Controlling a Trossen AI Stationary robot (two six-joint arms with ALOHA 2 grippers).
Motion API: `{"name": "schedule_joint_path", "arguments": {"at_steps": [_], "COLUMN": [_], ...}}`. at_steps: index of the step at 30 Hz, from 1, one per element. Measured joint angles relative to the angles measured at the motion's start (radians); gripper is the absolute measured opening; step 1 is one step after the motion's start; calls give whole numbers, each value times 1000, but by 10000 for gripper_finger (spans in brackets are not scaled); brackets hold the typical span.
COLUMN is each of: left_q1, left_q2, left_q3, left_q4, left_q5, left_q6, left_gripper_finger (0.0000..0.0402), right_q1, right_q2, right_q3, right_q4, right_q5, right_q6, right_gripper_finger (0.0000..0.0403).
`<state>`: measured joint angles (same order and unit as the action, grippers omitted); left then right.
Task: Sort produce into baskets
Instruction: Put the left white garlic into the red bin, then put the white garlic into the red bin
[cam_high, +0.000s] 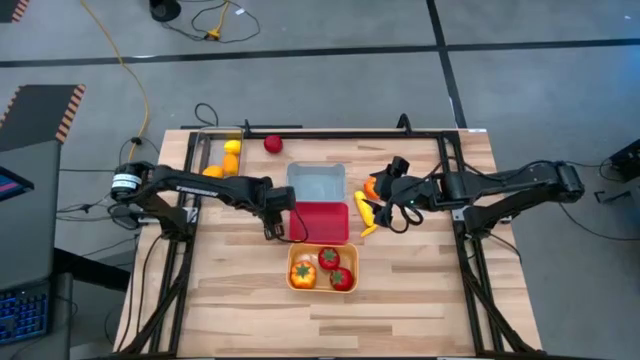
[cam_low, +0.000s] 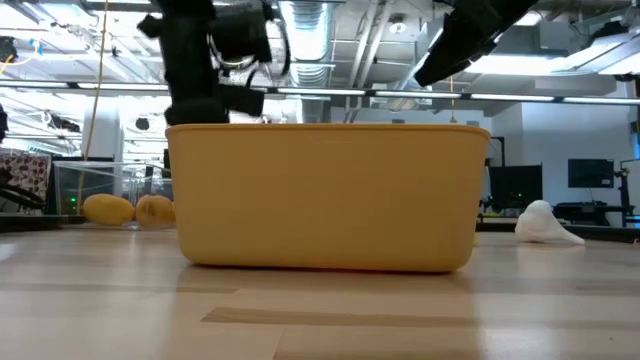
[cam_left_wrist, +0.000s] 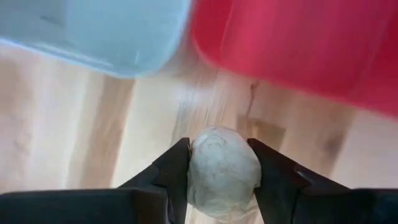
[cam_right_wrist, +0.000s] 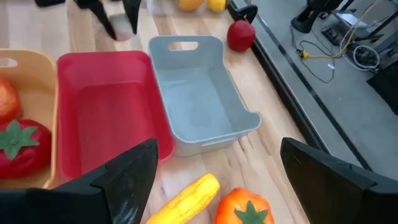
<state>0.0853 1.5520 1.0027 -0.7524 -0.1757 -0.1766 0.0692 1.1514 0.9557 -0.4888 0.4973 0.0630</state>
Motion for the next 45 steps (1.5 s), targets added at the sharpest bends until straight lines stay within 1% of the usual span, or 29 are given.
{"name": "schedule_joint_path", "arguments": {"at_steps": [2,5,7,8,13,16,19,22,26,29,32,34,38,41,45], "left_q1": [0,-3,-10,-16,-41,-50,-54,-53,-53,-52,-52,-50,-50,-48,-42], "left_q2": [-20,-43,-50,-51,-24,6,32,55,71,71,71,70,70,70,70], "left_q3": [40,92,118,123,123,123,123,122,122,122,122,122,122,122,122], "left_q4": [-38,-37,-6,39,261,327,351,352,355,361,360,362,362,362,361], "left_q5": [5,19,23,24,65,92,97,138,154,140,110,107,107,107,108], "left_q6": [7,5,-3,-9,-28,-21,-20,-15,0,-1,-3,-5,-6,-7,3], "left_gripper_finger": [137,140,141,141,142,142,142,142,147,164,191,210,242,256,260], "right_q1": [0,0,-1,-1,-21,-43,-68,-94,-123,-138,-145,-145,-151,-166,-192], "right_q2": [-11,-29,-42,-46,-70,-82,-87,-84,-84,-84,-84,-84,-84,-84,-83], "right_q3": [0,0,0,0,0,0,0,0,0,0,0,0,0,0,0], "right_q4": [0,-18,-27,-37,-75,-142,-237,-324,-369,-371,-372,-372,-381,-429,-531], "right_q5": [1,1,1,1,2,2,2,1,1,0,0,0,-2,-2,-3], "right_q6": [0,0,-1,-1,-2,-2,-2,2,42,47,-2,-37,-44,-19,75], "right_gripper_finger": [366,366,366,366,366,366,366,366,366,366,366,366,366,366,366]}}
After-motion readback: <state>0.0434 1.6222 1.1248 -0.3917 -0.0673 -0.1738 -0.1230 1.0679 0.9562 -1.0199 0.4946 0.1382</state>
